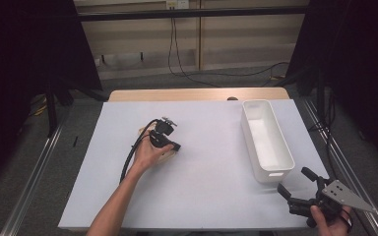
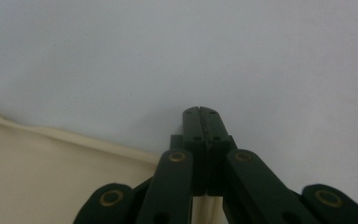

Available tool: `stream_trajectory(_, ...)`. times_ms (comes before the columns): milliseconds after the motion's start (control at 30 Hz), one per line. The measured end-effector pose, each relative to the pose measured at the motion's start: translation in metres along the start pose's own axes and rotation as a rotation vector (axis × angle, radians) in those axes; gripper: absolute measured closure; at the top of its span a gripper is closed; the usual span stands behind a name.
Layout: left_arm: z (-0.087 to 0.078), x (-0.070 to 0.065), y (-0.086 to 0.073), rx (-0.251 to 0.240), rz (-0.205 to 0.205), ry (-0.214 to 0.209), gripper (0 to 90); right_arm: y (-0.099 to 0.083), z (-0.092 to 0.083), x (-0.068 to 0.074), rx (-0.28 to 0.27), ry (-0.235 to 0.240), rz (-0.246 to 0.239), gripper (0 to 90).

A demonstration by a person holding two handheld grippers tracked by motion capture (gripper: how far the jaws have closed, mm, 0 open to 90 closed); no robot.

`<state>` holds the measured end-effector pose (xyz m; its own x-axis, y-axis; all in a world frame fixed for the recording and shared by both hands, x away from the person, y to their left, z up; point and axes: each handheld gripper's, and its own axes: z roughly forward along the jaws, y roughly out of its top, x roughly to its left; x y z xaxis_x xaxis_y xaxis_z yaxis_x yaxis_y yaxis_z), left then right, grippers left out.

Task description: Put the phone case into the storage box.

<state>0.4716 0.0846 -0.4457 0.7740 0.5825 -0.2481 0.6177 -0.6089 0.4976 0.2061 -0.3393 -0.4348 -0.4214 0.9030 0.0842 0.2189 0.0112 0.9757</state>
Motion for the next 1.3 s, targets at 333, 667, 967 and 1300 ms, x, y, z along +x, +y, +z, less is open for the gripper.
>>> stream_trajectory(333, -0.004, -0.001, -0.006, 0.007, 0.012, -0.002, 90.0, 0.000, 0.000, 0.000, -0.001, 0.001, 0.000, 0.1)
stream_trajectory(667, -0.009, -0.002, -0.014, 0.013, 0.022, -0.011, 90.0, 0.000, 0.000, 0.001, 0.001, 0.001, -0.004, 0.2)
stream_trajectory(967, -0.014, -0.003, -0.023, 0.009, 0.016, -0.016, 90.0, 0.000, 0.000, 0.001, 0.003, 0.002, -0.005, 0.1)
stream_trajectory(1300, -0.020, -0.003, -0.033, -0.008, 0.022, -0.005, 90.0, 0.000, 0.000, 0.001, 0.003, 0.003, -0.003, 0.1)
